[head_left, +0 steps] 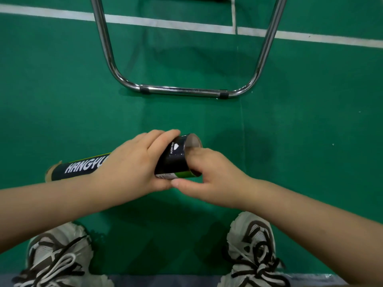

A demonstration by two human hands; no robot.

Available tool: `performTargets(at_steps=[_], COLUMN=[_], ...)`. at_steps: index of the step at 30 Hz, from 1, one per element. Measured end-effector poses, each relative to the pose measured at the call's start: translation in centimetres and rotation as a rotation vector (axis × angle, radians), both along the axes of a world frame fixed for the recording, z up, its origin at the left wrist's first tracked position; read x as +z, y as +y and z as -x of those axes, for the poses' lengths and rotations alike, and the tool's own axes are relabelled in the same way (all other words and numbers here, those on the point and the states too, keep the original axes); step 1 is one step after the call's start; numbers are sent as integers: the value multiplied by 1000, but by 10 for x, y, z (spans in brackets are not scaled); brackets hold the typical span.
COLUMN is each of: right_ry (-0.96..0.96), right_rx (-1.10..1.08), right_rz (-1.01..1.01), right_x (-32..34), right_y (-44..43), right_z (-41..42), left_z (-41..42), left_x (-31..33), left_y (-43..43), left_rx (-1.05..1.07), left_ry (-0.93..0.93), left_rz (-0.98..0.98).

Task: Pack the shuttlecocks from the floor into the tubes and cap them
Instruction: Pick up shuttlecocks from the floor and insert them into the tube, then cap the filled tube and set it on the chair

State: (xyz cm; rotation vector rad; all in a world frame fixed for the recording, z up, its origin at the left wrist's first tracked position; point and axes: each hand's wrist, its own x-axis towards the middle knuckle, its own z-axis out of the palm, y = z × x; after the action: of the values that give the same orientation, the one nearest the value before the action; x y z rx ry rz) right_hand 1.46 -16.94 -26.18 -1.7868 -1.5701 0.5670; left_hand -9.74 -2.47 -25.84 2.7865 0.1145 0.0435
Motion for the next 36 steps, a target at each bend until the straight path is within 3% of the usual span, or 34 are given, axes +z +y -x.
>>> performTargets(at_steps=[7,18,26,29,32,36], right_ry=[-261,-572,-588,-470,-327,-350], right_rx=[-30,-75,-130,-147,-213,-282], right_rz=[-218,-351,-609,-698,-724,-709], right_x=[41,159,229,242,250,254], right_y=[10,59,92,105,120,149], right_z=[-13,-16,-10,-15,-19,-26], left_z=[-4,-14,-12,-15,-22,-37], left_x=[40,123,194,213,227,231], left_y=[10,35,56,69,84,106], left_rx=[109,228,208,185,211,274], left_ry=[-191,-515,-707,-739,-765,-783], left_rz=[106,417,426,410,376,370])
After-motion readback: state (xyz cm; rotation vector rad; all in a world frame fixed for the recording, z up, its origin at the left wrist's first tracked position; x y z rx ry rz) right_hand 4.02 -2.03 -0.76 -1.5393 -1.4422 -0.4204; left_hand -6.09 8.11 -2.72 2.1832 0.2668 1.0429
